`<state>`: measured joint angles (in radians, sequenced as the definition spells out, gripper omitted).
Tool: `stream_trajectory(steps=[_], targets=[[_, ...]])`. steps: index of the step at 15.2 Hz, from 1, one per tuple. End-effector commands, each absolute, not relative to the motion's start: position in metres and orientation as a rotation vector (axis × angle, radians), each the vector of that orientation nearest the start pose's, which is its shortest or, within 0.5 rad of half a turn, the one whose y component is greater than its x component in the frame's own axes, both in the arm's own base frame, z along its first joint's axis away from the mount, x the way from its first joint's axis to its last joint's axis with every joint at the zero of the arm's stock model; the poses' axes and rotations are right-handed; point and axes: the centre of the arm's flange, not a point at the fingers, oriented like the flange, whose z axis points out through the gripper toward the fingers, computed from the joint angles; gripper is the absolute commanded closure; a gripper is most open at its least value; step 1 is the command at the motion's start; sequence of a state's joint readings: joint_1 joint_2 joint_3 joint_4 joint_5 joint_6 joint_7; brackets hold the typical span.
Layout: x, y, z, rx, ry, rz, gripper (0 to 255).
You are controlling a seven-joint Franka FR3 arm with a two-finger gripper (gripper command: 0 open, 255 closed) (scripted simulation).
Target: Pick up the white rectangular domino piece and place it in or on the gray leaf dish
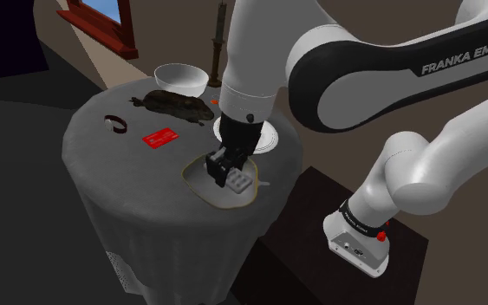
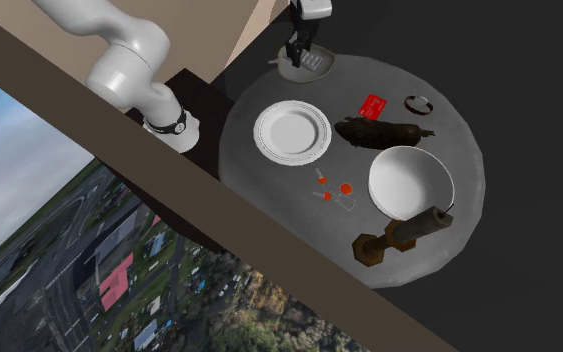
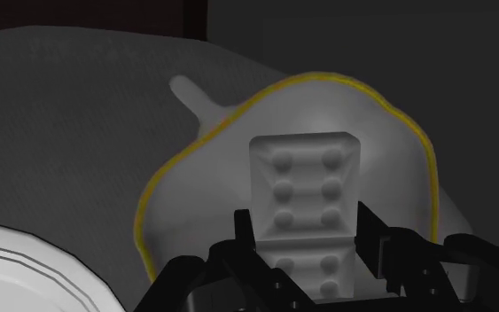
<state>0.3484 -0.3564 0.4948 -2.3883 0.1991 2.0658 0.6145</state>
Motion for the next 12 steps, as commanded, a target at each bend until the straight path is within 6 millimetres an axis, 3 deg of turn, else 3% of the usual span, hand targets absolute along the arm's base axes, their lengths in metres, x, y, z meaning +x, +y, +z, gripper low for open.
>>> stream_trajectory(steps=[1, 4, 5, 10, 12], targets=[[0.284, 0.343, 0.437, -3.129, -0.167, 0.006, 255], [0.284, 0.343, 0.437, -3.129, -0.167, 0.006, 255], [0.284, 0.343, 0.437, -3.129, -0.167, 0.006, 0], [0.284, 0.343, 0.437, -3.129, -0.167, 0.006, 0], [0.284, 0.343, 0.463, -3.129, -0.167, 0.006, 0]])
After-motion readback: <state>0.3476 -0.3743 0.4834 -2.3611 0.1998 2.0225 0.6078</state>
